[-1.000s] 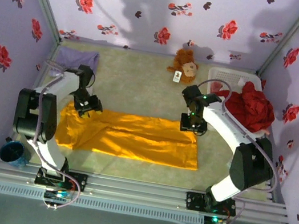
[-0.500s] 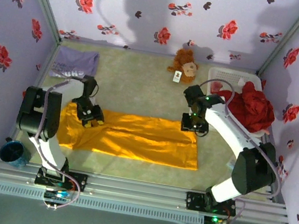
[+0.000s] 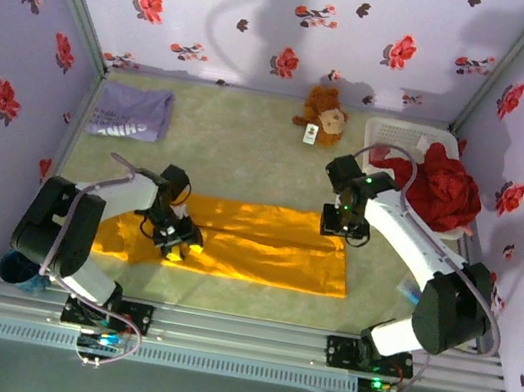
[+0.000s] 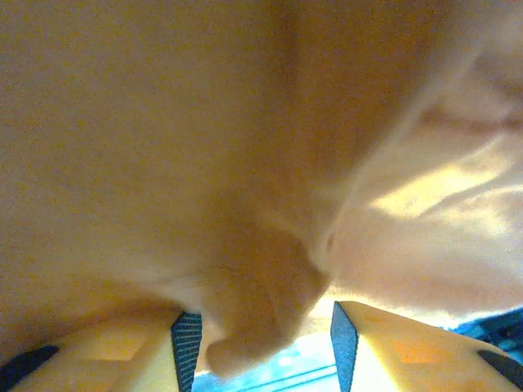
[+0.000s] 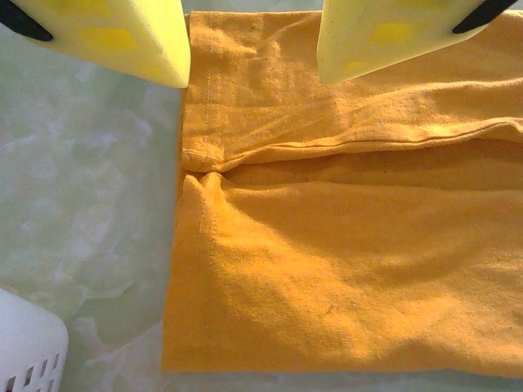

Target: Fold and stack the t-shirts

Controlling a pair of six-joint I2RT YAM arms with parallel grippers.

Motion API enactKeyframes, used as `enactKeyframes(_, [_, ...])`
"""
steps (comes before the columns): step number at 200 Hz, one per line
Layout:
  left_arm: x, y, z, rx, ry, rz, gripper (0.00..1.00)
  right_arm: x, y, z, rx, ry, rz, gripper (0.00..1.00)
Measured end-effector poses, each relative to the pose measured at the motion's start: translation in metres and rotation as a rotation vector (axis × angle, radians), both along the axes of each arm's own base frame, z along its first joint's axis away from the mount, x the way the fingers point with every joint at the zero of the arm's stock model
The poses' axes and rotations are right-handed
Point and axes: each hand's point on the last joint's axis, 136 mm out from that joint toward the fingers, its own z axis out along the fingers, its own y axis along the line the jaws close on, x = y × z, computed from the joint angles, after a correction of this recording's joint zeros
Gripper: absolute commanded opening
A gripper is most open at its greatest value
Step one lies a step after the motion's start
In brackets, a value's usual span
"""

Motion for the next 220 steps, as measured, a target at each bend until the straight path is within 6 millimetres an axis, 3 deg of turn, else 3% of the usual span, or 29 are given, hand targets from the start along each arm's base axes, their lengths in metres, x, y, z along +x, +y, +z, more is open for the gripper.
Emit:
enactKeyframes(20, [0.001, -0.009, 0.009, -0.028, -0.023, -0.011, 0.48, -0.001, 0.000, -0.001, -0.001, 0.002, 0.000, 0.46])
enactKeyframes(39, [0.013, -0.009, 0.026, -0.027, -0.092, -0.007, 0.45, -0.001, 0.000, -0.001, -0.001, 0.003, 0.001, 0.46])
enactKeyframes(65, [0.040, 0.005, 0.051, 0.040, -0.216, 0.026, 0.25, -0.002, 0.004, -0.001, 0.001, 0.000, 0.010, 0.46])
enactKeyframes(84, [0.055, 0.025, 0.056, 0.116, -0.263, 0.069, 0.10, -0.002, 0.011, -0.003, 0.008, -0.002, 0.021, 0.45])
enactKeyframes(103, [0.061, 0.045, 0.051, 0.194, -0.266, 0.112, 0.00, -0.004, 0.022, -0.010, 0.013, 0.018, 0.042, 0.41])
enactKeyframes(153, [0.072, 0.081, 0.025, 0.313, -0.225, 0.193, 0.00, -0.001, 0.050, -0.040, 0.016, 0.092, 0.059, 0.09])
enactKeyframes(192, [0.066, 0.087, -0.006, 0.337, -0.154, 0.198, 0.00, 0.007, 0.062, -0.062, 0.030, 0.110, 0.043, 0.03])
enactKeyframes(220, [0.068, 0.085, -0.008, 0.314, -0.138, 0.209, 0.00, 0.011, 0.065, -0.077, 0.033, 0.115, 0.032, 0.00])
